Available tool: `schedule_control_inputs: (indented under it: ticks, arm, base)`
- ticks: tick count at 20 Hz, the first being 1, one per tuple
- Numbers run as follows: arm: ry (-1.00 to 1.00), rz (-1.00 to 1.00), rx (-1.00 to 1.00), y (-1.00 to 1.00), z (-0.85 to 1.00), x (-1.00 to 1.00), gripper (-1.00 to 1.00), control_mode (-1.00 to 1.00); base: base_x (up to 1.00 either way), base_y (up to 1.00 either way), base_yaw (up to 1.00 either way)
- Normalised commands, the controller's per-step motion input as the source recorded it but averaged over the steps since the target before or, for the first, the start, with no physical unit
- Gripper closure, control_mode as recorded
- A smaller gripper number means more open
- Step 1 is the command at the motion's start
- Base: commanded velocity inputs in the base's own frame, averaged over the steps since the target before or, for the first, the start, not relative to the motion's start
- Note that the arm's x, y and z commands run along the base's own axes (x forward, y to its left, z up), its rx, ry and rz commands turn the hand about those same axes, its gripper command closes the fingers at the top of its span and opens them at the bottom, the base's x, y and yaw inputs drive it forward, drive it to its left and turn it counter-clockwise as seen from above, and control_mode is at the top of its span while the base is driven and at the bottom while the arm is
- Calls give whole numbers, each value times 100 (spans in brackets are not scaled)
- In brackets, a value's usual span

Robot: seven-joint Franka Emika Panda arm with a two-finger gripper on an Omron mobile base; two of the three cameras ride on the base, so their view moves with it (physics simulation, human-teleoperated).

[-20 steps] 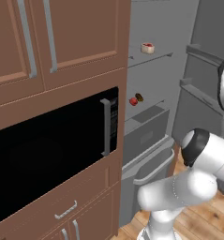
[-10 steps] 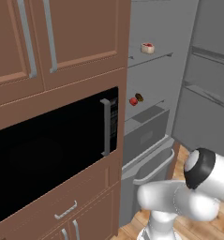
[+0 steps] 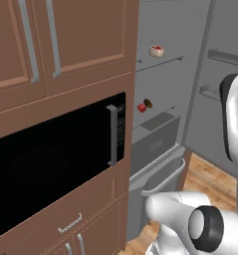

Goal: Gather the sweet potato and bell pepper from the fridge and place them on a tray on the dining counter. Then gather the steak and fish from the fridge and place them on the other tray.

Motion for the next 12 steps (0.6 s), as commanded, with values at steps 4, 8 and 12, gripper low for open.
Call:
schedule_control_inputs:
  ticks: [4, 8, 12]
  arm:
    - [0, 7, 14, 51, -7, -18, -100, -100]
    - [0, 4, 22, 52, 0, -12, -100, -100]
    - [-2, 0, 29, 58, -7, -10, -100, -100]
  base:
    - [0, 0, 0]
    - [0, 0, 0]
    - [0, 0, 0]
